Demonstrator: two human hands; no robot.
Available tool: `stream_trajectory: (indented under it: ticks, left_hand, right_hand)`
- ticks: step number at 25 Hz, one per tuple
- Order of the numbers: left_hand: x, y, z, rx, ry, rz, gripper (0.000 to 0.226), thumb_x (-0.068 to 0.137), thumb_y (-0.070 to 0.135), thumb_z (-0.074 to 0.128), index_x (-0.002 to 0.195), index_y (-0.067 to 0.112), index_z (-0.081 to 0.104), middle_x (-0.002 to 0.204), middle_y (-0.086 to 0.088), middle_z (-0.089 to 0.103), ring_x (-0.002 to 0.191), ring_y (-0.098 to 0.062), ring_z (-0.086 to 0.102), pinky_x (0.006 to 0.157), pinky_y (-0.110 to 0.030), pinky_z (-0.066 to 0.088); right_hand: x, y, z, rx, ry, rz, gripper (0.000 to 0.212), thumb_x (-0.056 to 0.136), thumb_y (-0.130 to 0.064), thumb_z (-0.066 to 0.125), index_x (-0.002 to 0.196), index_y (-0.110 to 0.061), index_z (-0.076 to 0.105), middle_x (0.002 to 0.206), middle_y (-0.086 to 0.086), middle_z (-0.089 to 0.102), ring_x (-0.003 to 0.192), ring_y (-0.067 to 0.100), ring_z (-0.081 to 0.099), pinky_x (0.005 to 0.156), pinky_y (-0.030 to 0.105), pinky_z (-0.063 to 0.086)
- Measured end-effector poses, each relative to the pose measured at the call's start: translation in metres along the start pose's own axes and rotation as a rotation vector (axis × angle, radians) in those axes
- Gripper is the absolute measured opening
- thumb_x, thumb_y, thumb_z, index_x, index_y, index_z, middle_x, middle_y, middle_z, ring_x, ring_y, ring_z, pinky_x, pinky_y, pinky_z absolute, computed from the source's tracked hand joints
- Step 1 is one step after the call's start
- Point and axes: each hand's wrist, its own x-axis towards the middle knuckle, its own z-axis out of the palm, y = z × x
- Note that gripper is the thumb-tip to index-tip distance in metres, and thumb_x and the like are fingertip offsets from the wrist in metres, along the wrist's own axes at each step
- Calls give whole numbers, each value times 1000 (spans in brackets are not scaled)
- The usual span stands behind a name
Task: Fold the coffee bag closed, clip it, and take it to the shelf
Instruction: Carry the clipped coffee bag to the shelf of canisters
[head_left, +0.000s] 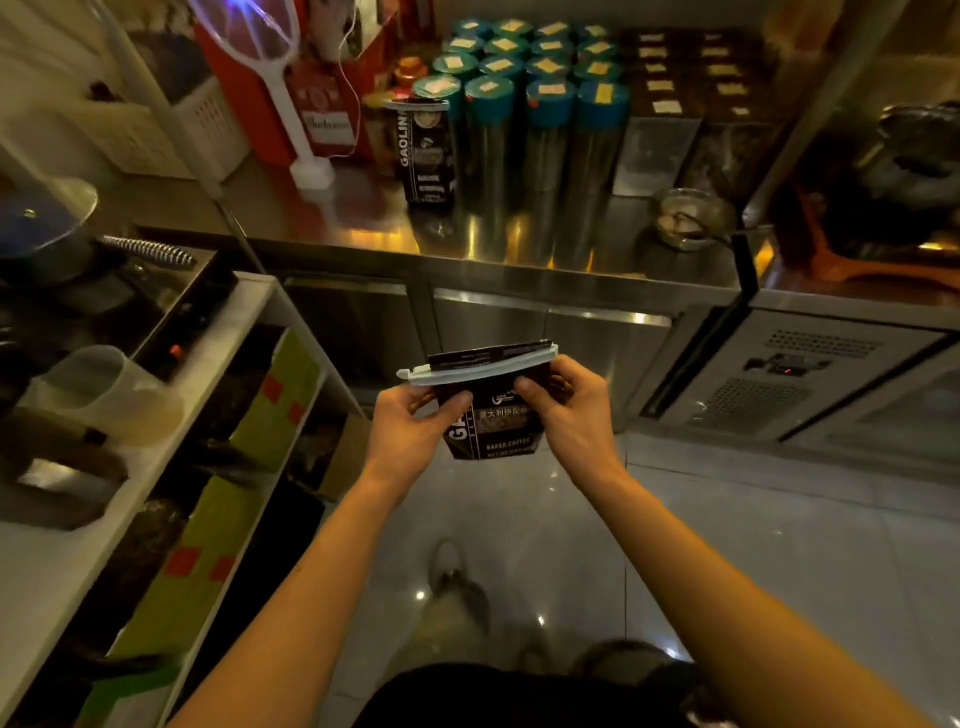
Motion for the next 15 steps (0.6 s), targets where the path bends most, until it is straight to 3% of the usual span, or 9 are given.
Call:
stream_trajectory:
  ticks: [9,12,15]
  left_hand:
    - [244,-23,-37,-89,18,-14,26,82,7,77,107,13,73,100,3,76,98,-13,72,88,-34,58]
    - [316,-21,-46,-96,-34,10,26,83,8,77,106,18,73,96,12,77,97,-7,72,81,-20,56]
    - [379,-25,-51,-107,-54,-7,26,83,9,77,100,30,74,97,16,77,101,-8,71,84,-21,56]
  right_hand:
    - [224,22,70,-28,26,65,24,87,-5,67,108,-17,68,104,3,73,100,15,69,90,43,56]
    - [288,25,87,-43,39,51,27,88,-7,67,110,-23,67,106,-1,73,102,14,68,90,41,57]
    - [345,32,102,-59,75,56,30,87,-8,68,107,-30,67,104,-7,73,101,10,69,89,39,57]
